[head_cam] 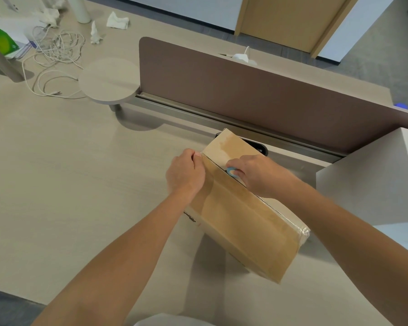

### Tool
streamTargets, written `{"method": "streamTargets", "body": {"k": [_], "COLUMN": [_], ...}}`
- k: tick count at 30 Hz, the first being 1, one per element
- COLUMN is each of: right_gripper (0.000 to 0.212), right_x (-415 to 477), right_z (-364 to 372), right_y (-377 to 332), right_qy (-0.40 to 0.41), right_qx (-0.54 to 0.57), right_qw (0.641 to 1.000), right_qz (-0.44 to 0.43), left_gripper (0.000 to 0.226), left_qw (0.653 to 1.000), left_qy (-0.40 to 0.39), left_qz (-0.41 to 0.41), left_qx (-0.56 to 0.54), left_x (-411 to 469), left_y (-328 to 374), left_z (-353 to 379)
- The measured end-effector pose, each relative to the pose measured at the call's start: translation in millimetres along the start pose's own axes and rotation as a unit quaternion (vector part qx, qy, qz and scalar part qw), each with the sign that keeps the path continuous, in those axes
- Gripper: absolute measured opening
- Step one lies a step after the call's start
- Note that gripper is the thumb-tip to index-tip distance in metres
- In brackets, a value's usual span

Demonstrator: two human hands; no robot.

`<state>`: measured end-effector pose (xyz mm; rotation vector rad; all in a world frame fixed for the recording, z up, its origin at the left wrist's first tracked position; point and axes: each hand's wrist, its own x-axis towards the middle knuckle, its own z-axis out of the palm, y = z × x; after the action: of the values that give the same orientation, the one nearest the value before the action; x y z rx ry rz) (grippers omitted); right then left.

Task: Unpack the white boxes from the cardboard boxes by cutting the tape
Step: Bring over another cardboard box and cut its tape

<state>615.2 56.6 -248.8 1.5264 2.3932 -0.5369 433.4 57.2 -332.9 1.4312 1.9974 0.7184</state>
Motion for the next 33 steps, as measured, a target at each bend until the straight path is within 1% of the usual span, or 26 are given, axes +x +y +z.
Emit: {"method": "streamTargets", "body": {"k": [6, 14, 18, 33], "right_gripper": [0.029, 0.03, 0.026, 0.031], "right_x": [-9.4, -27.8, -36.2, -67.4], "right_z": [3.0, 9.5, 16.0, 26.3], "right_y": [3.2, 10.8, 16.7, 32.9], "right_qy": [-0.004, 0.005, 0.01, -0.003], "right_qx": [-0.006, 0.002, -0.007, 0.001], "right_qw": [1.0, 1.0, 1.0, 1.0], "right_qz": [0.005, 0.007, 0.002, 0.023], "left_gripper": [0.03, 0.031, 0.032, 0.033], "left_qw": [1.0, 1.0, 1.0, 0.999], "left_qy": [-0.002, -0.007, -0.008, 0.0], "left_qz": [-0.004, -0.008, -0.009, 0.001], "left_qx": [0.004, 0.002, 0.015, 0.051], "left_x": [-0.1, 0.6, 1.8, 2.4], "left_y": [-0.2, -1.6, -2.1, -1.9], "left_z": [-0.5, 0.6, 1.8, 3.1]}}
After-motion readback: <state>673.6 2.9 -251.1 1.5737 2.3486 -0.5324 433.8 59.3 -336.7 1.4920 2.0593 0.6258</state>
